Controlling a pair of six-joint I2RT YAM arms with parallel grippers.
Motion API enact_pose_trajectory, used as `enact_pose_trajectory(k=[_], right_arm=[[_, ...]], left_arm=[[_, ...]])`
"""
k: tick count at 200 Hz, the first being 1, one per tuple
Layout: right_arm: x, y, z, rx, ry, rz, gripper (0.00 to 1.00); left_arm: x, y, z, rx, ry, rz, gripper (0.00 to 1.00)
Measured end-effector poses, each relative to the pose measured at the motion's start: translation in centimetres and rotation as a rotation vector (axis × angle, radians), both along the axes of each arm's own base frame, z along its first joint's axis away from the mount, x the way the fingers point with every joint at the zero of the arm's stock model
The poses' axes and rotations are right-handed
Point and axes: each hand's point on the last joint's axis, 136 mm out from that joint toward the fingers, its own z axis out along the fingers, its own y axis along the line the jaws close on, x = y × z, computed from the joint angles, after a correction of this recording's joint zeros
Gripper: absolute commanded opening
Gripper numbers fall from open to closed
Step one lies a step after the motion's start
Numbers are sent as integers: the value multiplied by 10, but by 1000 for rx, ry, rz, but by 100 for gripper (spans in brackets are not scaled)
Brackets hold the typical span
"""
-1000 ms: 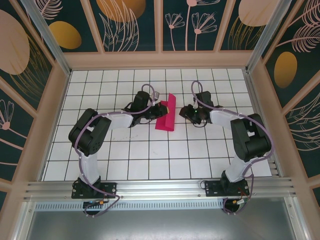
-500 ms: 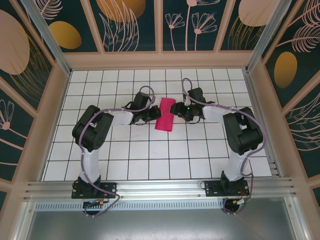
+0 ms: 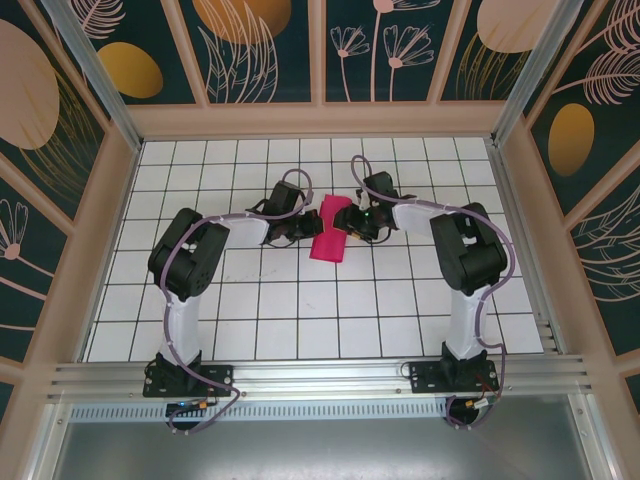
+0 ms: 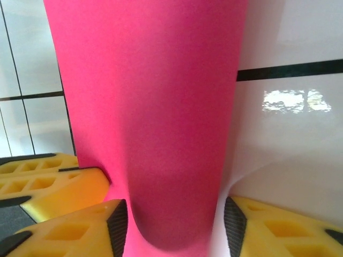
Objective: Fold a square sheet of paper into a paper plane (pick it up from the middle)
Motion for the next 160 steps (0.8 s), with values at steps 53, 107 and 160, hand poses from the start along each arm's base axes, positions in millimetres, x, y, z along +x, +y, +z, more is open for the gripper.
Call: enact_pose_trajectory(k=[53, 107, 160], right_arm=[[2, -3, -7, -56, 45, -15, 42], [2, -4, -12, -135, 79, -25, 41], [2, -4, -12, -151, 79, -22, 39]], left_arm=[[3, 10, -5, 33, 12, 30, 16], [19, 26, 26, 31, -52, 93, 26], [22, 35, 35, 18, -86, 119, 27]])
